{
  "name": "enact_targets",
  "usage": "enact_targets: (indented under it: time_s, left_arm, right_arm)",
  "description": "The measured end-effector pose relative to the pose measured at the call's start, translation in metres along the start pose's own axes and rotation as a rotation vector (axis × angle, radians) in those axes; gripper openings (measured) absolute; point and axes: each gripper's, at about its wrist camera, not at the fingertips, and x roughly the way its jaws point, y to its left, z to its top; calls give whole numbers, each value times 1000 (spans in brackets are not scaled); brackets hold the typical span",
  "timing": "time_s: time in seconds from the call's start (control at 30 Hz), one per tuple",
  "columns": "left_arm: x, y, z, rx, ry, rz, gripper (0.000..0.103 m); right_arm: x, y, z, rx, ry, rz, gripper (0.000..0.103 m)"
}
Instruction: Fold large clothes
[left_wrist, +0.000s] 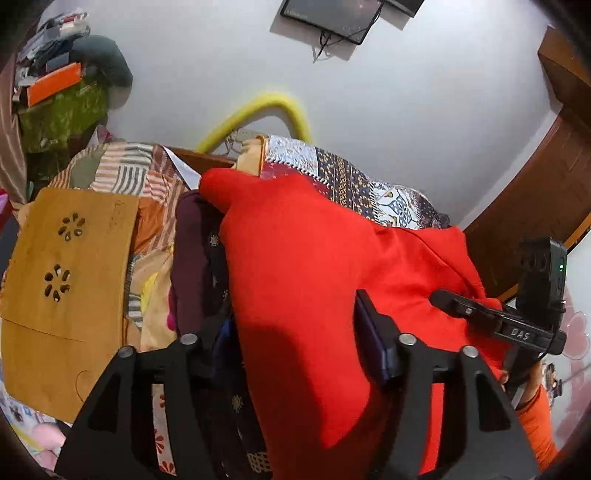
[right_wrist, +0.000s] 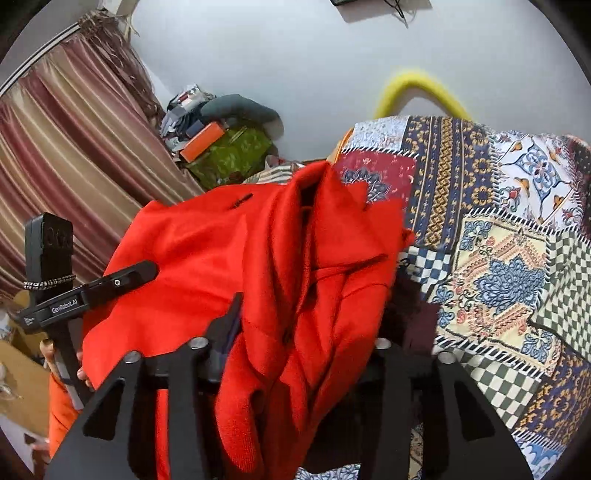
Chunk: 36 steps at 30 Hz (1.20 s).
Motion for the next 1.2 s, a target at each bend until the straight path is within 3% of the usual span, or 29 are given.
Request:
enact_targets:
  time_s: [0.03,0.1,0.23,0.33,0.43,0.6,0.9,1.03,1.2]
  left_arm:
    - [-5,-3,-2,16,-14,33,77]
    - [-11,-12,-4,41,-32,120,81]
    - [-20,-21,-6,22,-37,214,83]
    - [-31,-31,-9,47,-63,283,83]
    - [-60,-54,-23,104,-101,321,83]
    - [-125,-89,-43,119,-179,309,83]
    - [-257,-173,-103,201,-413,201,83]
    - [-303,-209,-144,255,-534,186,83]
    - [-341,-234,-194,274,-677,221,83]
  right_arm:
    - [-7,4,-2,-20,-13,-38,53]
    - [-27,9,-7,-66,-37,-107,55]
    - [-52,9,-11,-86,-57,-205,56]
    - [-79,16,-13,-91,-93,-231,56]
    - [-114,29,-15,-94,-146,-202,56]
    - [-159,65,-21,-116,-252,-152,56]
    - [-272,145,-80,-224,-529,-38,56]
    - [-296,170,-115,-294,-617,-32,56]
    - [-304,185,-149,-326,-679,-54,56]
